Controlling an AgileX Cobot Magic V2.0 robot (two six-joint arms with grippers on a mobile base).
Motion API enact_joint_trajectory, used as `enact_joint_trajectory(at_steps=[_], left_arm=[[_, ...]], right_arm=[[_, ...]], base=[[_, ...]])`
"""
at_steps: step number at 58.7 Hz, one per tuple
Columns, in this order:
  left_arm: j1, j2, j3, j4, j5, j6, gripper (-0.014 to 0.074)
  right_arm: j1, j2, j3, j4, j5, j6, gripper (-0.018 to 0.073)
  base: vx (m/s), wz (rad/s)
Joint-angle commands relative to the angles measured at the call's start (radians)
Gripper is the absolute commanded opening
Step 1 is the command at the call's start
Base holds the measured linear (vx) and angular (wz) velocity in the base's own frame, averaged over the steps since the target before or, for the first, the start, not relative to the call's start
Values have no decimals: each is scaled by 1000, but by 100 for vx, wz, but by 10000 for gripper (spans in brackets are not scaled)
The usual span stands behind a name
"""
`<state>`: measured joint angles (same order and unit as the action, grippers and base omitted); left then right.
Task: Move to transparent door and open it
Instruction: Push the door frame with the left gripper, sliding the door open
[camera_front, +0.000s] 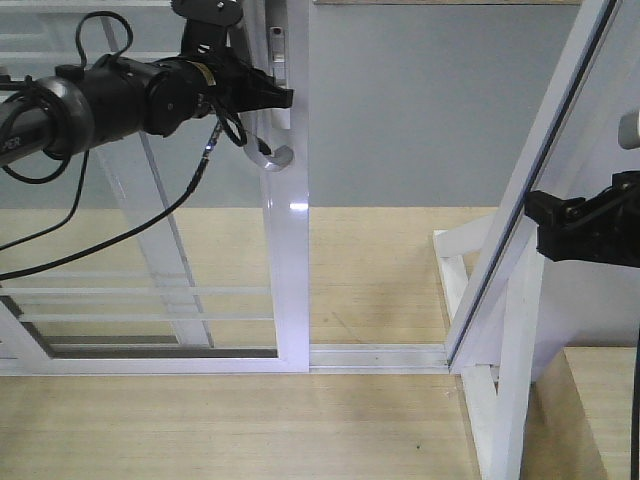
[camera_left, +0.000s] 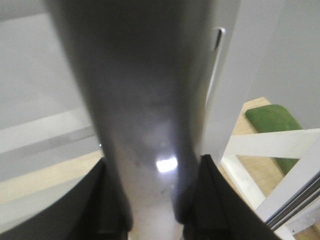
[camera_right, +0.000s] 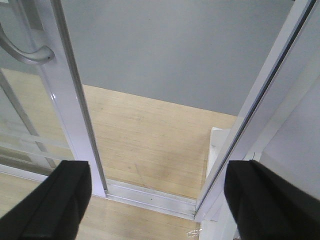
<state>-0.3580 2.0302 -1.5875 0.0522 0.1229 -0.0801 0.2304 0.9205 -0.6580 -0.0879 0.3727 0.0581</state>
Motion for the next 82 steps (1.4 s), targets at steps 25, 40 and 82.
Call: enact_joint_trajectory(at_steps=[25, 40, 82], left_arm=[[186, -114, -58, 21, -151, 23, -6], [263, -146, -58, 49, -112, 51, -6], [324, -335, -58, 47, 255, 41, 577]], right_arm=[[-4, -13, -28, -11, -64, -9, 593], [-4, -13, -28, -11, -64, -9, 593], [-4, -13, -28, -12, -64, -13, 593]], base=[[0, 0], [0, 1], [0, 0]])
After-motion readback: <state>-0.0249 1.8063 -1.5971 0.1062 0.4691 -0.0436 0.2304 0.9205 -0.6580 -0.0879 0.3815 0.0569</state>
